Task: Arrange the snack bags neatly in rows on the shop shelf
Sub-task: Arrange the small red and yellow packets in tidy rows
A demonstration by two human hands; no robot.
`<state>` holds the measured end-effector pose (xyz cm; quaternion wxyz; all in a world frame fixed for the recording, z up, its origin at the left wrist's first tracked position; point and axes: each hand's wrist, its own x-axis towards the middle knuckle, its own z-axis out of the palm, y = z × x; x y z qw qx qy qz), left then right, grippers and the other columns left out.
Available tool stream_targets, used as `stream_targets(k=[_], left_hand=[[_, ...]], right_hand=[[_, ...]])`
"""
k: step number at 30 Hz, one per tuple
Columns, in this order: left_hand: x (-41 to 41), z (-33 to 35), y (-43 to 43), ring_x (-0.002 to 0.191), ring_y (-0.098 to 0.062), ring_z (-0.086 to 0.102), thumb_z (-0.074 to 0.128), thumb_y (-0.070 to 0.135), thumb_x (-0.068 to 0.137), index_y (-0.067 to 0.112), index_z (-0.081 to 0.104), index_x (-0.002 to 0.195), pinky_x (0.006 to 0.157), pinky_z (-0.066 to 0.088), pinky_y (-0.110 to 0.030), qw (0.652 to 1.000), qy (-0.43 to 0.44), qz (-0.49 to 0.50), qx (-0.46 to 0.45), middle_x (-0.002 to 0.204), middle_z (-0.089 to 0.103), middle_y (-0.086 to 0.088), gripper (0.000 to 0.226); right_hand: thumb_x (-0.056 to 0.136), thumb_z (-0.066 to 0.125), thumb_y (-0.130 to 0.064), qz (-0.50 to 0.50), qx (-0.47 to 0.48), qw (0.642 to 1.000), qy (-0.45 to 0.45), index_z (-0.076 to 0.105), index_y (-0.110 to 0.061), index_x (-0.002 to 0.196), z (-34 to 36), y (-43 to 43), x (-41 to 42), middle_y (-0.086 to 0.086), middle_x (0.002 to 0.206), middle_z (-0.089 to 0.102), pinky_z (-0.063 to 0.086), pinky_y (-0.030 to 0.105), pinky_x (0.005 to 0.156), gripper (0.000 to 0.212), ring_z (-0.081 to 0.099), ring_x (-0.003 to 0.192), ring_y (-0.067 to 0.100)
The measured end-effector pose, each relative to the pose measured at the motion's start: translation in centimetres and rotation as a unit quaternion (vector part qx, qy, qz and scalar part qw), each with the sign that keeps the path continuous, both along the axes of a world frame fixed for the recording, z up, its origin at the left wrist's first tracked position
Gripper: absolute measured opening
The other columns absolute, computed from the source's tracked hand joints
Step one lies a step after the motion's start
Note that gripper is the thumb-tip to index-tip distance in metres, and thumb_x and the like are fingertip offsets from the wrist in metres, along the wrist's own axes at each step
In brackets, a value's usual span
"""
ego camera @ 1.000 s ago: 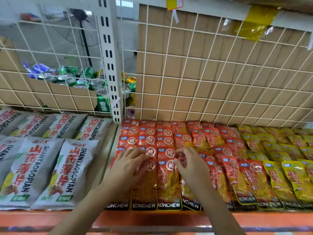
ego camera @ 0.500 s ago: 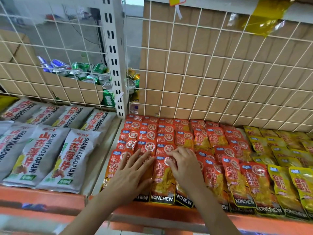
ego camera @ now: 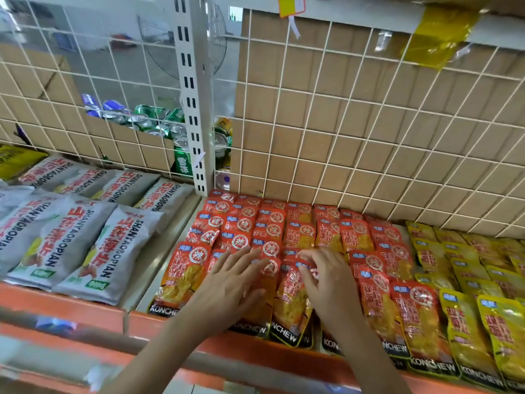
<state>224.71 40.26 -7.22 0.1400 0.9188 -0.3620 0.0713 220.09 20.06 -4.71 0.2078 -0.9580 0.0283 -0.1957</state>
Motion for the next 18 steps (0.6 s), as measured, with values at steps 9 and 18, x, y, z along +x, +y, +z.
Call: stream_targets(k=[9, 18], left_hand=[[-1.0, -0.5, -1.9, 0.133, -0.015, 0.038, 0.014, 0.06, 0.093, 0.031, 0.029, 0.142, 0.111, 0.011, -0.032, 0.999, -0.011, -0.001, 0.039, 0.144, 0.042, 0.005, 0.059], [-1.0, -0.8, -2.0, 0.132, -0.016, 0.041, 0.011, 0.055, 0.096, 0.027, 0.035, 0.141, 0.105, 0.022, -0.038, 0.995, -0.009, 0.013, 0.099, 0.142, 0.046, 0.005, 0.059]], right_hand=[[0.089, 0.056, -0.038, 0.003, -0.005, 0.996, 0.086, 0.058, -0.024, 0.111, 0.8, -1.6, -0.1, -0.01, 0.107, 0.054, 0.033, 0.017, 0.082, 0.026, 0.046, 0.103, 0.007], [0.09, 0.057, -0.013, -0.008, 0.12, 0.991, 0.063, 0.059, -0.019, 0.09, 2.3, -3.7, 0.1, -0.017, 0.078, 0.055, 0.038, 0.006, 0.06, 0.007, 0.052, 0.072, -0.004]])
